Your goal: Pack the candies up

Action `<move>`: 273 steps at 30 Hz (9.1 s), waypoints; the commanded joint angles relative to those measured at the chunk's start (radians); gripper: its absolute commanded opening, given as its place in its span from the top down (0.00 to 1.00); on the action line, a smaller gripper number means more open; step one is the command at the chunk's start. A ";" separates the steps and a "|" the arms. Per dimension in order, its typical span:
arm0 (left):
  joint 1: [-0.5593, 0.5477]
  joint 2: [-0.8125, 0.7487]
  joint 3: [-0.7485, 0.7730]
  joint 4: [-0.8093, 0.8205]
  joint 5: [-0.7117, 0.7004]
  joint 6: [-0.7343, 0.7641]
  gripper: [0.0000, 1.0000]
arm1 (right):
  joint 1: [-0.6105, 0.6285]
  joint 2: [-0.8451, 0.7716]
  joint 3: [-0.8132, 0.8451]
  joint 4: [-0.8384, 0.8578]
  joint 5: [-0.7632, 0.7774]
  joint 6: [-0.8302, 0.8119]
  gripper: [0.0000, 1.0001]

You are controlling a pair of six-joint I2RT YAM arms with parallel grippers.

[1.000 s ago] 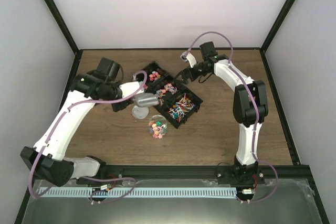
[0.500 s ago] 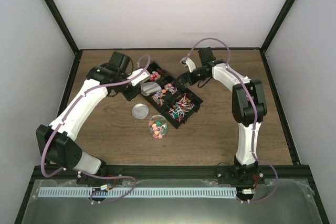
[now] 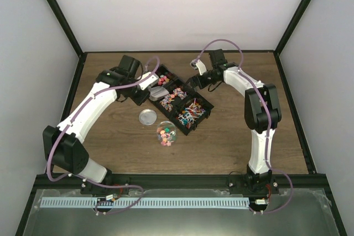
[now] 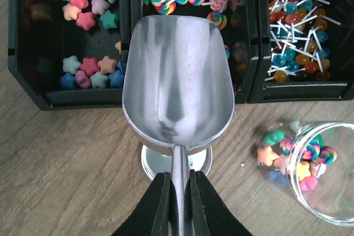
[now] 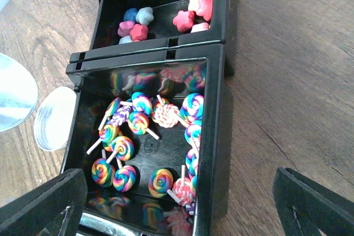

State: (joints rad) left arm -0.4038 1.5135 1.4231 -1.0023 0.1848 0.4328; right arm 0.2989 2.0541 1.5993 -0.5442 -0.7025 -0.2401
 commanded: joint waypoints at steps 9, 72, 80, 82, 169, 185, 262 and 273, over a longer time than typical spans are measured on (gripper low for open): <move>0.008 -0.084 -0.070 0.055 0.010 -0.020 0.96 | 0.005 -0.025 0.002 0.017 0.020 0.040 0.05; -0.159 0.447 0.272 -0.042 -0.249 -0.350 0.96 | 0.020 0.104 0.028 -0.003 -0.012 0.075 0.39; -0.170 0.474 0.219 0.045 -0.216 -0.316 0.96 | 0.020 0.110 0.027 -0.002 -0.027 0.054 0.53; -0.170 0.475 0.207 0.082 -0.204 -0.311 0.96 | 0.020 0.111 0.026 -0.002 -0.033 0.050 0.56; 0.064 -0.453 -0.580 0.592 0.280 0.006 0.96 | -0.004 0.077 0.203 -0.192 0.088 -0.199 0.07; 0.068 -0.782 -0.607 0.144 0.274 0.262 0.96 | 0.009 0.053 0.188 -0.199 0.099 -0.191 0.01; -0.053 -0.267 -0.100 -0.351 0.083 0.508 0.96 | 0.015 0.021 0.071 -0.098 0.078 -0.169 0.00; -0.049 -0.288 -0.121 -0.284 0.063 0.485 0.96 | 0.014 0.021 0.069 -0.095 0.073 -0.168 0.01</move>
State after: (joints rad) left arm -0.4526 1.2377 1.2797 -1.3376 0.2398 0.9489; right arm 0.3103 2.1098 1.6699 -0.6487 -0.6098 -0.4068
